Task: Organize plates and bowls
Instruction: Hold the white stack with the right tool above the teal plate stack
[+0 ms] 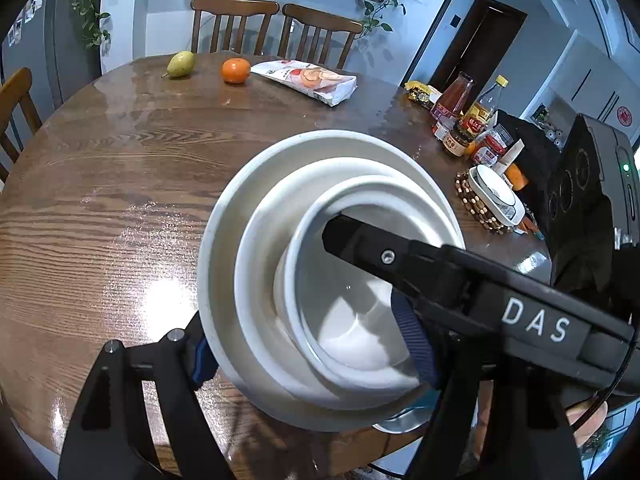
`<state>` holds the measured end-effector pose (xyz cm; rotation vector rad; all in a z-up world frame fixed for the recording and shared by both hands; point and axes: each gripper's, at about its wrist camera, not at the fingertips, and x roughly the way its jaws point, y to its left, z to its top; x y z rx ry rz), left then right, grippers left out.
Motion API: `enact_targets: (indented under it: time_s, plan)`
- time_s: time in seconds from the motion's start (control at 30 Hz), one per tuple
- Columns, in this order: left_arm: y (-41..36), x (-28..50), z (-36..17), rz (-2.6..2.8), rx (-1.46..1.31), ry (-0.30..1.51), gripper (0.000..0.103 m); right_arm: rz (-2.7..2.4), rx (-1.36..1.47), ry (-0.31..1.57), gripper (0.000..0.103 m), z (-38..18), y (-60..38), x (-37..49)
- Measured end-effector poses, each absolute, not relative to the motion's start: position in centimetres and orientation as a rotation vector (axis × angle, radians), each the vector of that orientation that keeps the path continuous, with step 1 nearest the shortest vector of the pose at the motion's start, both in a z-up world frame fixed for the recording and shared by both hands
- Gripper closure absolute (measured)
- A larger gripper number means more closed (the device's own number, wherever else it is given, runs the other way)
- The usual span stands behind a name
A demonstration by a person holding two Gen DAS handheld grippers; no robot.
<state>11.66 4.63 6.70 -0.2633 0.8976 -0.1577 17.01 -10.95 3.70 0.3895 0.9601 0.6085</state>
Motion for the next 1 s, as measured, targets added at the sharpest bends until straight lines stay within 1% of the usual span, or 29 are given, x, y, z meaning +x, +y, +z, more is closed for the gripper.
enact_targets:
  time_s: [1.0]
  plan:
    - [2.3, 10.1, 6.9, -0.2, -0.245, 0.891, 0.028, 0.581, 0.396, 0.926, 0.036, 4.4, -13.1, 15.1]
